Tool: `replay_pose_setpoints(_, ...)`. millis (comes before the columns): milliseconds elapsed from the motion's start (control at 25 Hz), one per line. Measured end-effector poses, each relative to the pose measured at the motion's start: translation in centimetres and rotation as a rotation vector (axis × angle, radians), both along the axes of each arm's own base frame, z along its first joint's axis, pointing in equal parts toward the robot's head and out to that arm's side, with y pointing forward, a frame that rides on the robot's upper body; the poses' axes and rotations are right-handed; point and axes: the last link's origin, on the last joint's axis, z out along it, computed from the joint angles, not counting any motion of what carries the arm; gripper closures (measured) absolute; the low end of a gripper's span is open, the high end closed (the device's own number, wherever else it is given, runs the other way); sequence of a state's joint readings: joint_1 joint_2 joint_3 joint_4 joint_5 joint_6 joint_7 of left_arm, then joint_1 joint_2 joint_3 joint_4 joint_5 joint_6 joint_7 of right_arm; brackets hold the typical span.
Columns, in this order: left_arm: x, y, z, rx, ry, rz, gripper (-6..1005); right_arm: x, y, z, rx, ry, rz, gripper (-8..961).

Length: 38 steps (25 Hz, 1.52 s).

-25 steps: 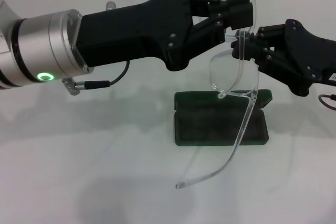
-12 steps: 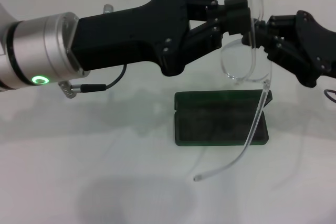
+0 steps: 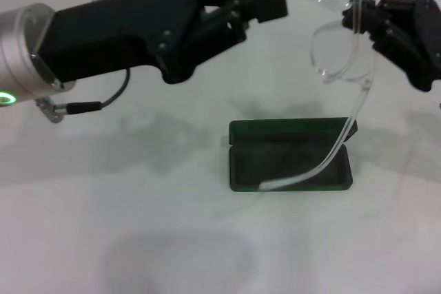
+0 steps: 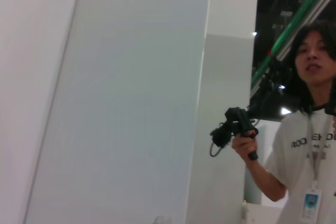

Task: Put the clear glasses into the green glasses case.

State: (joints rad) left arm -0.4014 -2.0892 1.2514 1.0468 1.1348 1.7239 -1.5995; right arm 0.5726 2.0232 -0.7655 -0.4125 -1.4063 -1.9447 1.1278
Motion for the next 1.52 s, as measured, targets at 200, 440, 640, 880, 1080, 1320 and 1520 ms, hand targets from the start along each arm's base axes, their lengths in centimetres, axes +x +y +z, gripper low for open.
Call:
replay_pose_setpoints(200, -0.8, 0.1, 0.9, 0.032, -0.017, 0.031, 881, 0.3, -0.5, 1.6, 0.084, 0.099, -0.001, 884)
replay_pose_setpoints(440, -1.2, 0.2, 1.2, 0.041, -0.013, 0.045, 885, 0.4, -1.5, 4.2, 0.197, 0.260, 0.033, 884)
replay_pose_setpoints(640, -1.7, -0.3, 0.7, 0.011, -0.007, 0.034, 888, 0.5, -2.1, 6.0, 0.288, 0.398, 0.052, 884)
replay_pose_setpoints(880, -2.3, -1.2, -1.6, -0.077, 0.022, -0.019, 888, 0.3, -1.9, 6.5, 0.327, 0.486, 0.039, 884)
replay_pose_setpoints(1080, -1.0, -2.4, -4.1, -0.160, 0.065, -0.128, 887, -0.5, -1.0, 6.0, 0.315, 0.532, 0.033, 884)
replay_pose_setpoints(1320, 0.7, -2.7, -5.2, -0.182, 0.021, -0.198, 889, -1.6, 0.1, 4.7, 0.292, 0.542, 0.020, 884)
replay_pose_setpoints(1520, 1.5, -2.2, -5.4, -0.174, -0.031, -0.206, 892, -2.4, 0.6, 3.2, 0.242, 0.512, 0.012, 884)
